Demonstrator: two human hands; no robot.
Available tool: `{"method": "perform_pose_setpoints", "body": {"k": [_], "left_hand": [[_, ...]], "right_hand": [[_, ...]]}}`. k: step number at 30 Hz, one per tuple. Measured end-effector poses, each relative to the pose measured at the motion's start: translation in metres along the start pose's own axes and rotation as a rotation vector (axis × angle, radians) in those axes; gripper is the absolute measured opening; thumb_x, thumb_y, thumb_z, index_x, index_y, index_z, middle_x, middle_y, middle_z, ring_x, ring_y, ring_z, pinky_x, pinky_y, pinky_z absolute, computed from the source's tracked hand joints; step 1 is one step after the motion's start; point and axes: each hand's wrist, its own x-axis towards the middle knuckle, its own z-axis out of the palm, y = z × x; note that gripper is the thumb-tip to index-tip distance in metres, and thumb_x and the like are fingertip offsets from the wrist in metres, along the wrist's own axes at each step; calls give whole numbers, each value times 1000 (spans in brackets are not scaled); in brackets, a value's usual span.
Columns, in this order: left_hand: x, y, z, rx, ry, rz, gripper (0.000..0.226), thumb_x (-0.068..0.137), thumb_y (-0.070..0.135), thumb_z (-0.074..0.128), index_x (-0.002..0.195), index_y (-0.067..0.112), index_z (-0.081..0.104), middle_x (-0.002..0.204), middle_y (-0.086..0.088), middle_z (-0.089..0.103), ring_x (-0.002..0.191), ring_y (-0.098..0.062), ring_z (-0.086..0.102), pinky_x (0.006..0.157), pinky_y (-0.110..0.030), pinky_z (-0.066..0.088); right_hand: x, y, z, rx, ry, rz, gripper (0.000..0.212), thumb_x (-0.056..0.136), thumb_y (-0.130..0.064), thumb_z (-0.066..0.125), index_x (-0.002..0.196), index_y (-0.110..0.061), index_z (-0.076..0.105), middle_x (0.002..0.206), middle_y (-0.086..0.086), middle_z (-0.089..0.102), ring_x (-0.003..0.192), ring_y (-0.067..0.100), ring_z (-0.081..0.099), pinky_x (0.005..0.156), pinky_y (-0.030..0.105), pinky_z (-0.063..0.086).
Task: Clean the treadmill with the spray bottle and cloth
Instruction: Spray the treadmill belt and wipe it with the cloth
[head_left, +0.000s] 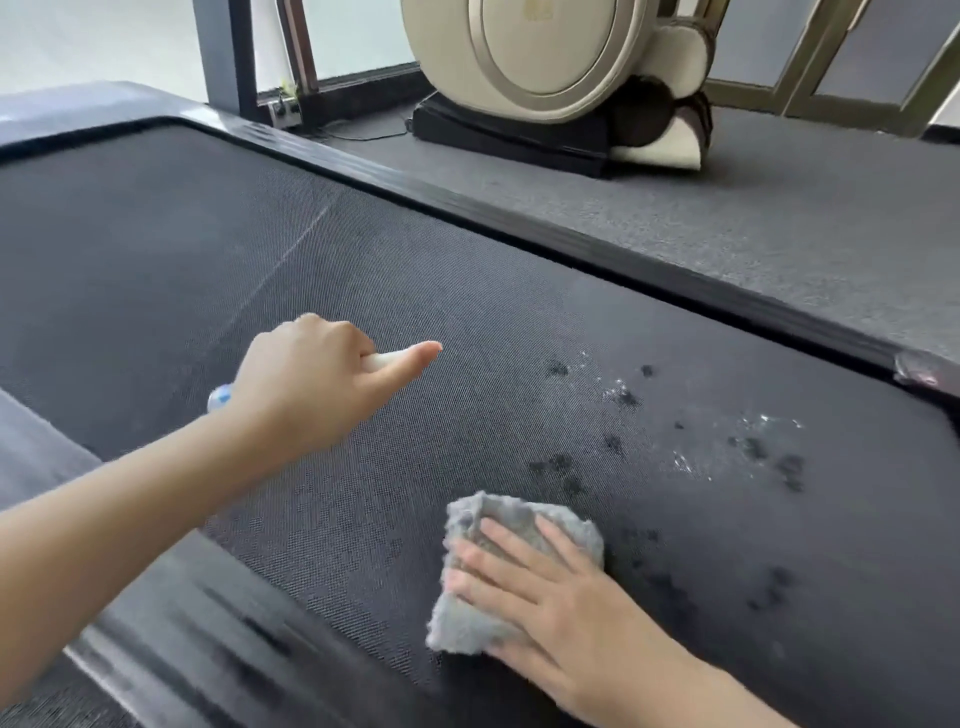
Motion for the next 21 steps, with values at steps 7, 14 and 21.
{"method": "perform_pose_setpoints", "body": {"k": [7,14,21], "left_hand": [[-40,3,13,-18,-72,38,75,69,85,16,46,14,26,40,3,34,40,-17,37,49,-30,36],[-65,-1,8,27,-69,44,73,64,81,16,42,13,31,43,1,42,45,-16,43,52,-29,33],[-75,-5,11,125,7,85,66,66,72,15,40,14,32,41,1,41,46,-23,44,49,-27,26]], "right_hand": [[-56,20,-10,151,5,381,57,92,-66,2,145,-50,16,151,-36,-1,143,-4,-5,115,26,-13],[-57,19,-13,161,-30,433,70,79,-76,-13,141,-54,8,149,-37,-5,139,-10,-16,115,28,-16],[-57,18,-12,177,-25,434,67,78,-77,-13,139,-55,5,150,-35,-5,138,-10,-18,115,27,-18]]}}
